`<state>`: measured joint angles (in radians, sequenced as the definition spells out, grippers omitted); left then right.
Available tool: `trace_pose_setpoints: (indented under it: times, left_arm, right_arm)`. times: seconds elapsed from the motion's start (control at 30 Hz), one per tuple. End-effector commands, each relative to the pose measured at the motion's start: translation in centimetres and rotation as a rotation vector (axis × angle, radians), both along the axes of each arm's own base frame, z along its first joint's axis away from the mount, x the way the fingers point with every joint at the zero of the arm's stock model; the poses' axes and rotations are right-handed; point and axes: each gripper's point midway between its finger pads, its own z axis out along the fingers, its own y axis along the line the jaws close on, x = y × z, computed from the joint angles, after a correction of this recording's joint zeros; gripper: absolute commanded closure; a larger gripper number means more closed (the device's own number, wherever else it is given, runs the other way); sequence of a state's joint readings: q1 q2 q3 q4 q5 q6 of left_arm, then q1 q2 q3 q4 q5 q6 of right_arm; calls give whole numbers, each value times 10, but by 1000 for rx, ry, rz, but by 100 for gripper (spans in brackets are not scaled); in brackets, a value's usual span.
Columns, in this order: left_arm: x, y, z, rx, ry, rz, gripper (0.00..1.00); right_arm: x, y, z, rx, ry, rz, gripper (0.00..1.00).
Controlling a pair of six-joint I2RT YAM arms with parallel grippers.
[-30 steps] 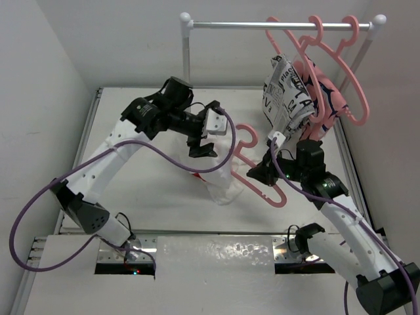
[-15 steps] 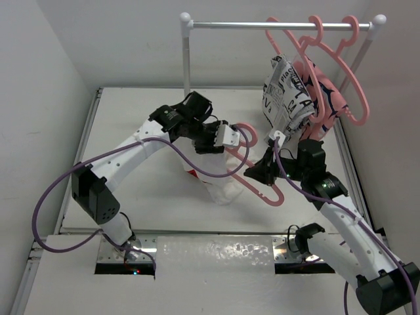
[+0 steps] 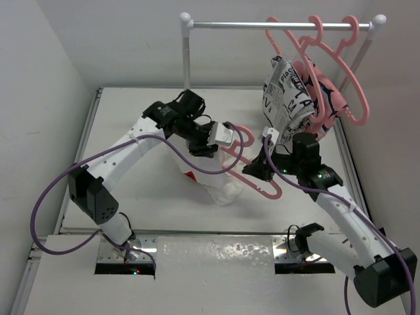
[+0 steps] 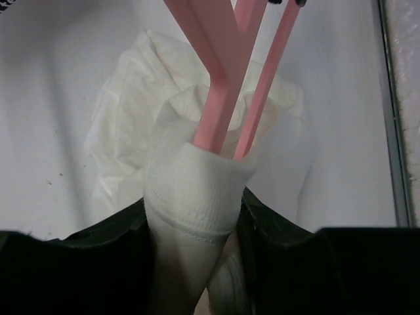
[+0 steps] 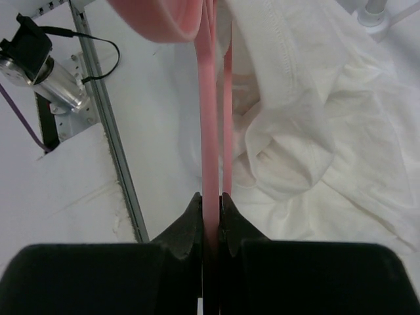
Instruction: Place the t-shirt on the hanger
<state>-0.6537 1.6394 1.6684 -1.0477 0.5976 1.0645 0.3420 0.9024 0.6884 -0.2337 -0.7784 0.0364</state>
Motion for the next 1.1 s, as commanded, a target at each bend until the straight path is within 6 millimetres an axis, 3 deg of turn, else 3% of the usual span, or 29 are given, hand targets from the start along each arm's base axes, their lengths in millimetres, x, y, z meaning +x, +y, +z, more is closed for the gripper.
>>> trace_pose_setpoints:
  times: [0.0,0.13,0.17,0.23,0.27,0.3,0.4,0.5,0.7,0.77,0.83,0.87,0.93,0.97,1.0,1.07]
  left_arm:
    - [-47,-22,43,-184,89,-113,100]
    - [-50,-17,38,-185,135,-35,100]
    - [-42,-20,43,-212,116,-9,100]
    - [-25,-9,44,-238,157,165,100]
    - [-7,-8,53,-299,128,227,100]
    - [13,9,55,-332,175,371,100]
    - [33,40,50,-377,152,563,100]
    - [21,54,33,-389,143,631,100]
    - [19,61,30,-471,138,723,100]
    - [23,65,31,-482,129,764,100]
    - [23,70,30,-500,124,807,100]
    - [24,69,32,-519,122,810,100]
    - [20,68,28,-526,150,816,100]
    - [21,68,26,-530,156,825,100]
    - [20,70,21,-522,165,838,100]
    - [20,73,19,-529,155,855,100]
  right_arm:
    - [30,4,47,-3,-260,11,100]
    - [51,3,61,-29,-308,-29,100]
    - [63,-3,66,-46,-321,-96,94]
    - [78,-11,71,-60,-312,-197,64]
    - [86,-16,81,-57,-323,-252,47]
    - [98,-26,85,-64,-309,-353,42]
    - [112,-44,104,5,-253,-557,20]
    - [116,-60,111,106,-211,-716,11]
    - [97,-76,114,275,-139,-842,17]
    - [91,-74,101,275,-78,-839,36]
    - [86,-61,84,301,13,-799,55]
    - [81,-50,64,312,90,-769,59]
    - [72,-29,45,315,134,-714,63]
    - [73,-27,34,310,128,-737,63]
    - [64,-13,31,299,125,-704,63]
    - [65,-7,25,285,116,-719,60]
